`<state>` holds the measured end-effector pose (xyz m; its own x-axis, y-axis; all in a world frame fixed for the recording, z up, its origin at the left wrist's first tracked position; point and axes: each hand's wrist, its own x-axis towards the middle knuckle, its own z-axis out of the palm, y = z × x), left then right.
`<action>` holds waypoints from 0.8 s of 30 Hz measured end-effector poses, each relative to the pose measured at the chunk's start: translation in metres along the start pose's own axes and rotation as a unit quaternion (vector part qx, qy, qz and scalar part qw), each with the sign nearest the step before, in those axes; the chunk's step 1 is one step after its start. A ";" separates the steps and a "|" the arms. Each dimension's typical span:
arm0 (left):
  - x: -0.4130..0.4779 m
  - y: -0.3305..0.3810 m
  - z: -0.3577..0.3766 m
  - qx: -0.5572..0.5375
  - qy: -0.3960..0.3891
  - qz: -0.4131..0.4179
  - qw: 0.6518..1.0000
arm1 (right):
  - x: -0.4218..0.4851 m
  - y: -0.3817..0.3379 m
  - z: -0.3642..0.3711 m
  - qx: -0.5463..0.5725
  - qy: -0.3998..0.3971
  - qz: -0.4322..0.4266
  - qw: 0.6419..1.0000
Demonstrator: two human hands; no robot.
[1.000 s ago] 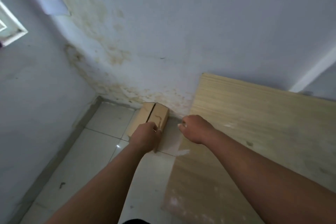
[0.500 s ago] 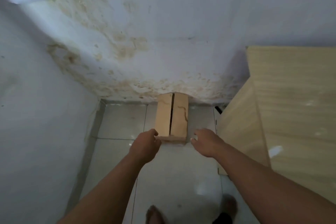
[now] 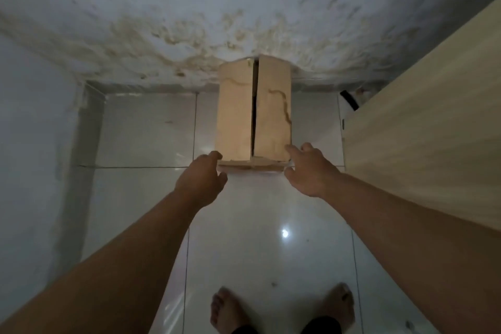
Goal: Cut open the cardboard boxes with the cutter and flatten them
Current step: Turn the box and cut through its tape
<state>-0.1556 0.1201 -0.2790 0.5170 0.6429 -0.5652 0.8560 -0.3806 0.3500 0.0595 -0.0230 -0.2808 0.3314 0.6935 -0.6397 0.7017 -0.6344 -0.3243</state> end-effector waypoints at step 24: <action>0.140 -0.063 0.152 -0.205 0.172 0.047 0.962 | 0.144 0.057 0.141 0.172 0.242 -0.069 0.952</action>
<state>-0.1356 0.1330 -0.4931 0.4972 0.8276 -0.2605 0.6936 -0.1988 0.6923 0.0580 -0.0072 -0.4896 0.5621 0.8013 -0.2048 0.5388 -0.5426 -0.6444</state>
